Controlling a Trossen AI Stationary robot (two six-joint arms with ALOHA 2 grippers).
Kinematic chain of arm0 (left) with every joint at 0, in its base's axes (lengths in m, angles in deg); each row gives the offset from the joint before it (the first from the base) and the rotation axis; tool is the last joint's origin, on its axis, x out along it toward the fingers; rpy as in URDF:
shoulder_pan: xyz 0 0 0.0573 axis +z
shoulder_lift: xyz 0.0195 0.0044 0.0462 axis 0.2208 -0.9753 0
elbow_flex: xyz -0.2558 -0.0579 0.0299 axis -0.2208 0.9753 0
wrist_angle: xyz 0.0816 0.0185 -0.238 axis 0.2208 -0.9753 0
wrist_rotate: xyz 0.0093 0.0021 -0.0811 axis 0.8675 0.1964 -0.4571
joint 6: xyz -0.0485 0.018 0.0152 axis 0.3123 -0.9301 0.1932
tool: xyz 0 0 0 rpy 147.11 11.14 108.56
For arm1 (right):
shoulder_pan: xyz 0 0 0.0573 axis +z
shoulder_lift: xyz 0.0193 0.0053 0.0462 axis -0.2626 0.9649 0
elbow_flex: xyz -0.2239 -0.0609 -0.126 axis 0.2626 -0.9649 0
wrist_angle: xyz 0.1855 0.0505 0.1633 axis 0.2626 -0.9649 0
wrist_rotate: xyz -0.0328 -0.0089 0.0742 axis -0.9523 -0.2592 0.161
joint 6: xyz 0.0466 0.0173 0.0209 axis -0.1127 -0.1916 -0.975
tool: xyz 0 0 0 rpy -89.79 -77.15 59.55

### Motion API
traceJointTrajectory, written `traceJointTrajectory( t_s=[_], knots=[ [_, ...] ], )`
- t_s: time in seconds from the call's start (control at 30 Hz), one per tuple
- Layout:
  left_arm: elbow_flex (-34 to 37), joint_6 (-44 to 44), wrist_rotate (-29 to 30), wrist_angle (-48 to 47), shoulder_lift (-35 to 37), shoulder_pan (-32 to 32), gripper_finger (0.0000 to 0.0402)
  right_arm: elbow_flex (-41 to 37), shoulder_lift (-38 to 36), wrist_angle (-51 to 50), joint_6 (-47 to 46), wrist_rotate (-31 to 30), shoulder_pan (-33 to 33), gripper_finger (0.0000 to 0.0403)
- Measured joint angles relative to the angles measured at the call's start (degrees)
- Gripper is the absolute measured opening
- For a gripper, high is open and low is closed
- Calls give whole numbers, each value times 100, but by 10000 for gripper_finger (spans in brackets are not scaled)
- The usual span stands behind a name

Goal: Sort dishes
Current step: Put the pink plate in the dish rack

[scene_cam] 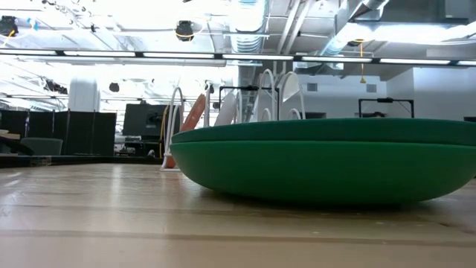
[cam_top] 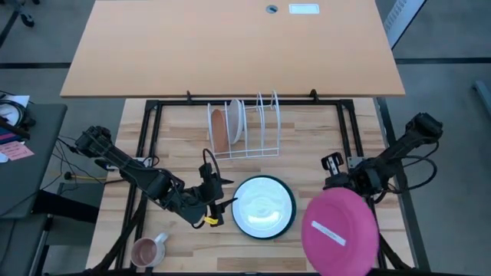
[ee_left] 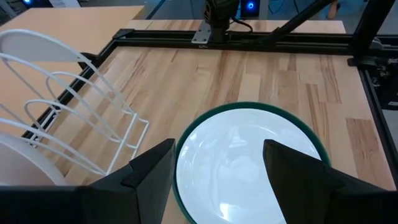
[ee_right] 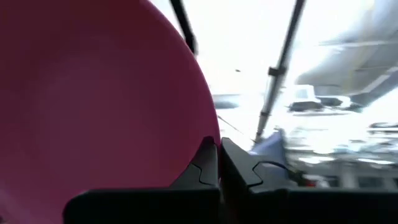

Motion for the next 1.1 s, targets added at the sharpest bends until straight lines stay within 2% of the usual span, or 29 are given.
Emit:
traceJointTrajectory(
  t_s=[0.27,1.1],
  knots=[
    [0,9,0,2,0,0,237,0,0,121,-343,4,-9,2],
    [0,26,-2,2,0,0,237,0,-2,208,-327,-5,5,2]
  ],
)
